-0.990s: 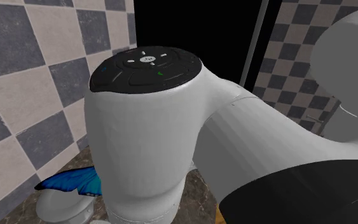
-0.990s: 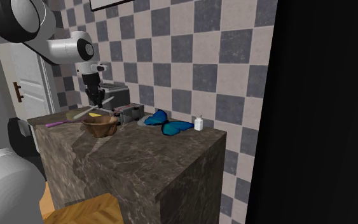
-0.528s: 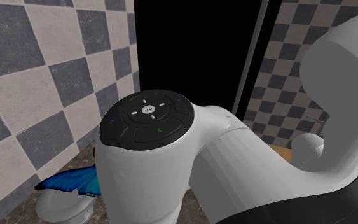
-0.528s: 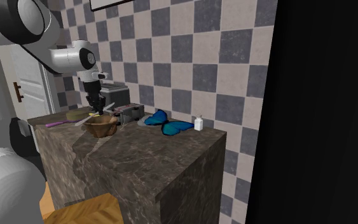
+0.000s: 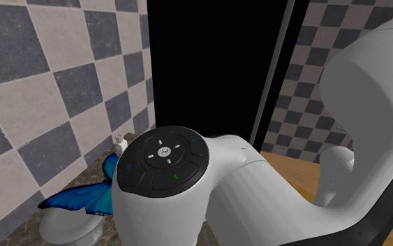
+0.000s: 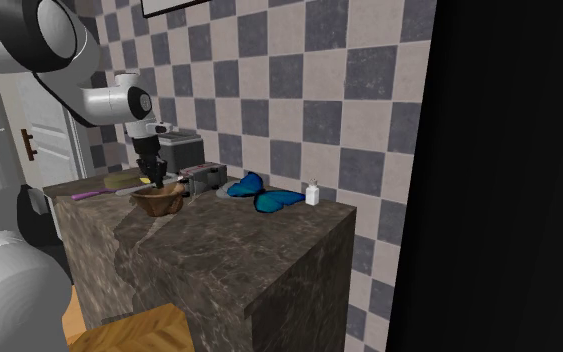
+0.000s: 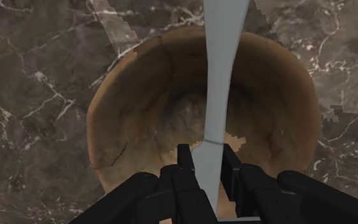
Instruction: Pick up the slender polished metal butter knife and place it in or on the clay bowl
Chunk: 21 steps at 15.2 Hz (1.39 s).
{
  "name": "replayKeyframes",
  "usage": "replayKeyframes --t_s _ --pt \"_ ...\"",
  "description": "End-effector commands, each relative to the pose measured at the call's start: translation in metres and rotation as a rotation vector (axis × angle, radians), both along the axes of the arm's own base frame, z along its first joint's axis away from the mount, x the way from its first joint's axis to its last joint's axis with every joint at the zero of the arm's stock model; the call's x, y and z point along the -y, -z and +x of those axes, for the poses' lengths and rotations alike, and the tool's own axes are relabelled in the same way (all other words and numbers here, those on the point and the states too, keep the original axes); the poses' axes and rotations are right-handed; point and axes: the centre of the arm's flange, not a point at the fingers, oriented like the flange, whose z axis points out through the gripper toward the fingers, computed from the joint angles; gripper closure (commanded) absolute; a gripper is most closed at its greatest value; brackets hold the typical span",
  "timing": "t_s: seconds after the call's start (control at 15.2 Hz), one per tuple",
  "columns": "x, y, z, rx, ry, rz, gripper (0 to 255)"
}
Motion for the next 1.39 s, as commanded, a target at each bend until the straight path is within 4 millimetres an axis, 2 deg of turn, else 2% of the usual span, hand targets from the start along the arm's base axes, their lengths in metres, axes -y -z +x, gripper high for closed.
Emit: replayKeyframes --t_s 0.0,0.2,0.26,0.59,0.86,1.32 --pt "0.0 0.001 0.0 0.0 0.0 0.0 255" --pt "0.0 0.001 0.0 0.0 0.0 0.0 255" --pt "0.0 0.001 0.0 0.0 0.0 0.0 0" --pt "0.0 0.0 0.0 0.0 0.0 0.0 0" --pt "0.0 -0.049 -0.005 0.0 0.0 0.0 0" --pt "0.0 -0.049 -0.005 0.0 0.0 0.0 0"
